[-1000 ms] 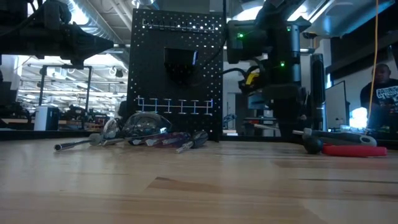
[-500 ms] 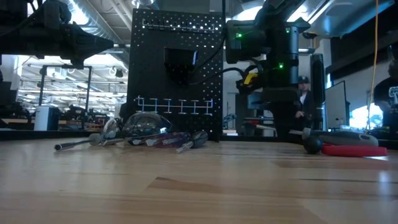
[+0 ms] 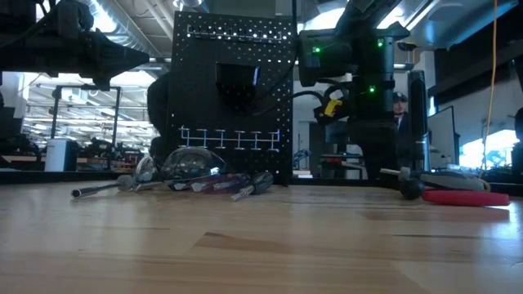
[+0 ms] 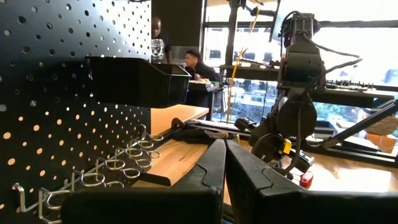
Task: Hang tools onto peg board
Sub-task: Hang the black and grey screwdriver on the peg board
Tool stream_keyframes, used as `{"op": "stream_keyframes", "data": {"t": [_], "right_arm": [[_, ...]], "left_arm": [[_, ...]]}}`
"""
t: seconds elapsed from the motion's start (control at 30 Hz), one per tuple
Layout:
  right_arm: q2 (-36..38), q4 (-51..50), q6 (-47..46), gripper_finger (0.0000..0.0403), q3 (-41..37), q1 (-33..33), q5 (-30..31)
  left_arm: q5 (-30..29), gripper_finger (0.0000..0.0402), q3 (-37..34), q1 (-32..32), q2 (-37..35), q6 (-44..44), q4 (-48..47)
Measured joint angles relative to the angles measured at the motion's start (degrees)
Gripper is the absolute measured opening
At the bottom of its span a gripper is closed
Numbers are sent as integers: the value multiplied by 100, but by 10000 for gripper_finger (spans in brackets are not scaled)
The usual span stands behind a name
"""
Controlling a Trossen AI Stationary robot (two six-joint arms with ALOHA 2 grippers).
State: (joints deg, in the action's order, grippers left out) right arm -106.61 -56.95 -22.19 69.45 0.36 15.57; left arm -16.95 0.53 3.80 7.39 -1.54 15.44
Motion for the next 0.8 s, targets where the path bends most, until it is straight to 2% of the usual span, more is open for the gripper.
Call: {"op": "stream_keyframes", "data": {"t": [0.13,0.27,0.43,0.63,0.8], "right_arm": [[166,-251,-5,15,0,7,-9],[557,-557,-147,15,168,33,-1],[1145,-678,-165,24,715,290,432],[1812,221,24,18,965,804,1468],[2226,1499,501,22,608,1218,2191]], "left_arm": [[0,1,-1,1,-1,180,0],[0,1,1,-1,1,308,-39],[0,1,-1,0,0,146,-32],[-2,4,-1,1,-2,-128,25],[-2,48,-2,0,48,-303,-36]]}}
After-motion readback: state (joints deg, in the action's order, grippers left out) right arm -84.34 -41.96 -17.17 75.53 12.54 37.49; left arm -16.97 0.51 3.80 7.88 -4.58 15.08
